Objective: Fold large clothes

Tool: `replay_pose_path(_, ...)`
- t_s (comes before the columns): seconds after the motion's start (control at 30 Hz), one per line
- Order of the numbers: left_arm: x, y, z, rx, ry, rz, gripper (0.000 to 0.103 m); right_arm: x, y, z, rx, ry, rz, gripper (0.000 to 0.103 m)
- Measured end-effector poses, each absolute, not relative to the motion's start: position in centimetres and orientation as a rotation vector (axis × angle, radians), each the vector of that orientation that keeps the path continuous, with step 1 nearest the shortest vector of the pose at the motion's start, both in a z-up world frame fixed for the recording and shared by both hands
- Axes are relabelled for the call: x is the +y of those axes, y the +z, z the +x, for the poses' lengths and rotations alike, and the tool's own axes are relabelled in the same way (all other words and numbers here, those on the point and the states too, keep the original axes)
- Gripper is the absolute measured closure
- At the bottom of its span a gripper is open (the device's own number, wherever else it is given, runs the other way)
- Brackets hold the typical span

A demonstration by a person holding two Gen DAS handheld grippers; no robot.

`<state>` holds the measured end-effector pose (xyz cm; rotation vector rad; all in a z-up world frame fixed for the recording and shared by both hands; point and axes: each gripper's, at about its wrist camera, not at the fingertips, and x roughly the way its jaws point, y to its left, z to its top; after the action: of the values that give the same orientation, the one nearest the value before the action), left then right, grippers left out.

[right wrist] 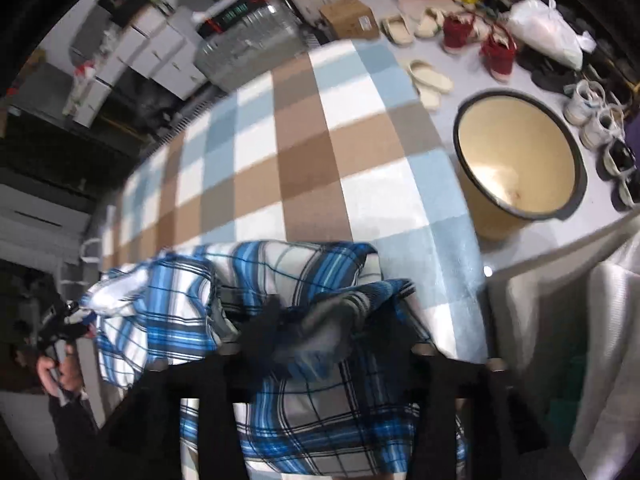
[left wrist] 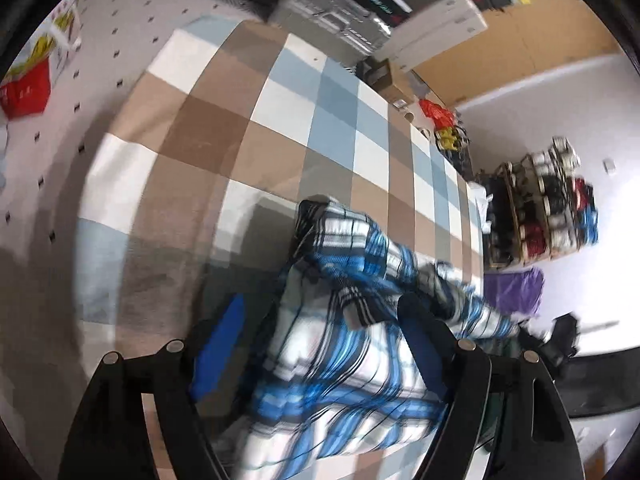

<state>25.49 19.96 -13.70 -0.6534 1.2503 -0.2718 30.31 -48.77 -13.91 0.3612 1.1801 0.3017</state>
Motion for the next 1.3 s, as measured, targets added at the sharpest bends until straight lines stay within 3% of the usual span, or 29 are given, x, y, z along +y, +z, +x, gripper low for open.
replay_pose_path(0.2, 19.9, -14.0, 24.8, 1.226, -0.292, -0.534, 0.027, -49.7, -11.2, 26.9, 0.982, 0.373, 0.246, 0.017)
replay_pose_path(0.43, 17.3, -16.7, 25.8, 1.282, -0.351, -0.476, 0.028, -45.0, -15.8, 27.5, 1.121, 0.327, -0.081, 0.016)
replay_pose_path(0.5, 16.3, -16.6, 25.7, 1.285, -0.374, -0.450, 0.028, -43.7, -17.4, 28.3, 1.151, 0.283, -0.172, 0.020)
replay_pose_path(0.53, 15.8, -16.3, 25.7, 1.280, -0.358, -0.404, 0.038, -43.7, -17.9, 28.5, 1.156, 0.275, -0.170, 0.032)
replay_pose_path(0.57, 15.4, -16.0, 25.6, 1.270, -0.352, -0.358, 0.052, -43.7, -18.2, 28.7, 1.166, 0.292, -0.144, 0.057)
replay_pose_path(0.6, 15.1, -15.6, 25.4, 1.260, -0.354, -0.312, 0.086, -43.7, -18.5, 28.9, 1.179, 0.320, -0.117, 0.072)
replay_pose_path(0.63, 14.8, -15.2, 25.1, 1.255, -0.339, -0.261, 0.094, -43.7, -18.5, 29.0, 1.174, 0.327, -0.107, 0.090)
replay_pose_path(0.77, 13.7, -12.5, 23.5, 1.173, -0.302, -0.104, 0.099, -43.8, -15.8, 27.3, 1.035, 0.317, -0.122, 0.095)
replay_pose_path(0.97, 16.9, -7.9, 22.3, 0.989, -0.293, -0.193, 0.103, -46.0, -11.4, 24.4, 0.822, 0.298, -0.024, 0.096)
replay_pose_path(1.1, 18.9, -8.6, 24.3, 0.960, -0.224, -0.290, 0.103, -47.3, -11.7, 26.4, 0.829, 0.198, 0.047, 0.097)
replay_pose_path(1.3, 17.7, -14.7, 26.6, 1.134, -0.105, -0.308, 0.099, -47.2, -15.5, 30.8, 0.995, 0.039, 0.044, 0.093)
